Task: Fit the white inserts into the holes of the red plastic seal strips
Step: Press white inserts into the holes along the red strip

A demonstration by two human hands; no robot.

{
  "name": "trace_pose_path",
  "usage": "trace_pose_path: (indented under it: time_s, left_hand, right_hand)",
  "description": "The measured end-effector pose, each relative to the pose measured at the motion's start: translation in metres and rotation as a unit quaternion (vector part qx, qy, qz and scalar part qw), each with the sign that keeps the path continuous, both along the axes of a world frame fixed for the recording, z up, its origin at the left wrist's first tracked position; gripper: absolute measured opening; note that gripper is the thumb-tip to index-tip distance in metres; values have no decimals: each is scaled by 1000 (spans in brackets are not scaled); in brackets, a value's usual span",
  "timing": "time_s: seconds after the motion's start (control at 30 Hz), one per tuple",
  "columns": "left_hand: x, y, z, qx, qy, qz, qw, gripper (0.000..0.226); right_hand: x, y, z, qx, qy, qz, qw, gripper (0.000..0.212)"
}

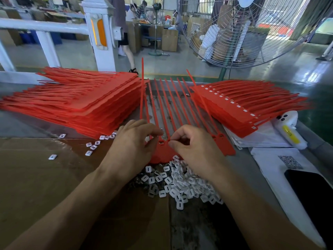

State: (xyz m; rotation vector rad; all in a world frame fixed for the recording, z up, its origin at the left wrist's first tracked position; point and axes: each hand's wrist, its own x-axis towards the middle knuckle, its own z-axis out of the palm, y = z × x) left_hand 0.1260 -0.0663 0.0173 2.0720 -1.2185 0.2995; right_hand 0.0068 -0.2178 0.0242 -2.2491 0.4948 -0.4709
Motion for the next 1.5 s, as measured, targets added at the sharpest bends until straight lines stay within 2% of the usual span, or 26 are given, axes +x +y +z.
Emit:
trace_pose_path:
  time_s: [0.13, 0.47, 0.7, 0.97, 1.5]
  left_hand:
    - [-7, -3, 1, 3, 5, -36, 999, 20]
    - [-10, -3, 3, -11, 4, -43, 999, 22]
    - [-8, -3, 1, -1, -7, -39, 999, 22]
    - [5, -3, -9, 57, -7, 66, 996, 17]
    - [10, -17, -14, 95, 25, 89, 991, 16]
  right_hand:
    - [-1, 0, 0, 65, -32, -4, 997, 6]
    - [-1, 2, 4, 121, -42, 12, 992, 14]
    - [-1, 2, 2, 118, -36, 16, 992, 17]
    - [-2, 0, 1, 102, -35, -27, 994, 9]
    - [-2, -4, 0, 99, -23, -23, 995, 9]
